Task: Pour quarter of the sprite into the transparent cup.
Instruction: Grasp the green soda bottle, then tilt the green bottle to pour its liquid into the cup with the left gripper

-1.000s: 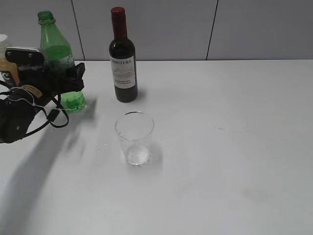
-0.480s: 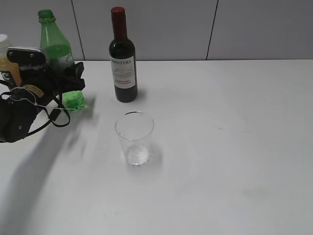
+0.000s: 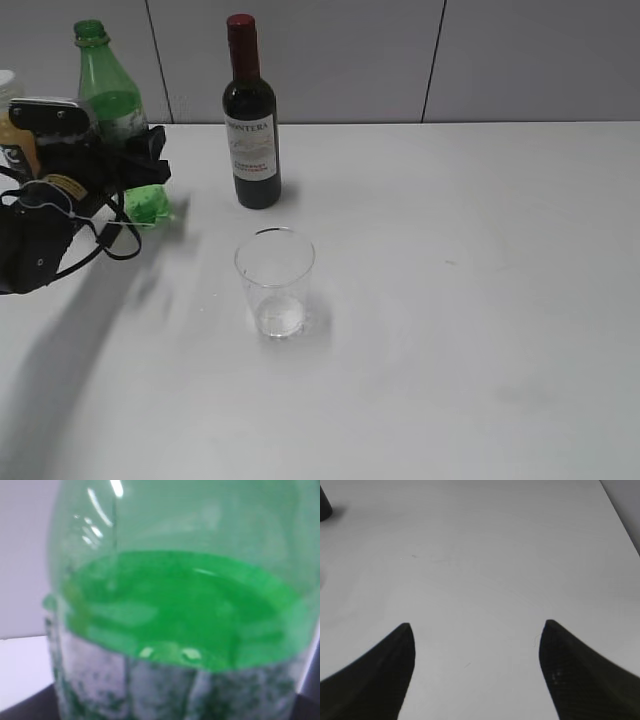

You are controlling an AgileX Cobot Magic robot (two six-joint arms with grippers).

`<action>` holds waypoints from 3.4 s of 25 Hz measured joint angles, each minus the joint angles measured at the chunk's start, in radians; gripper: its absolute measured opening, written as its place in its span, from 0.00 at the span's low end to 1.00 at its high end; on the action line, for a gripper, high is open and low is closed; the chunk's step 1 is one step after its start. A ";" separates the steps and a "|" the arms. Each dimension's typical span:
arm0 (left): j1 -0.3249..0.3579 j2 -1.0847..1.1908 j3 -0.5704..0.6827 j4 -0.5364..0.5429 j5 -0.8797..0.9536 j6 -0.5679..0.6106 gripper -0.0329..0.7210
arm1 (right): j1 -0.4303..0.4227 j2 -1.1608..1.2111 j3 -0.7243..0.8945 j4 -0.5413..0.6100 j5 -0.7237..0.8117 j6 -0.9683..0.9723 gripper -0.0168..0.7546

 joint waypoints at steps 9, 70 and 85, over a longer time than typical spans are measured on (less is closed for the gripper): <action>0.001 -0.120 0.143 -0.053 -0.003 0.010 0.67 | 0.000 0.000 0.000 0.000 0.000 0.000 0.79; -0.463 -0.384 0.550 -0.680 -0.011 0.734 0.66 | 0.000 0.000 0.000 0.004 0.000 0.000 0.79; -0.460 -0.384 0.528 -0.619 -0.012 1.023 0.66 | 0.000 0.000 0.000 0.004 0.000 0.000 0.79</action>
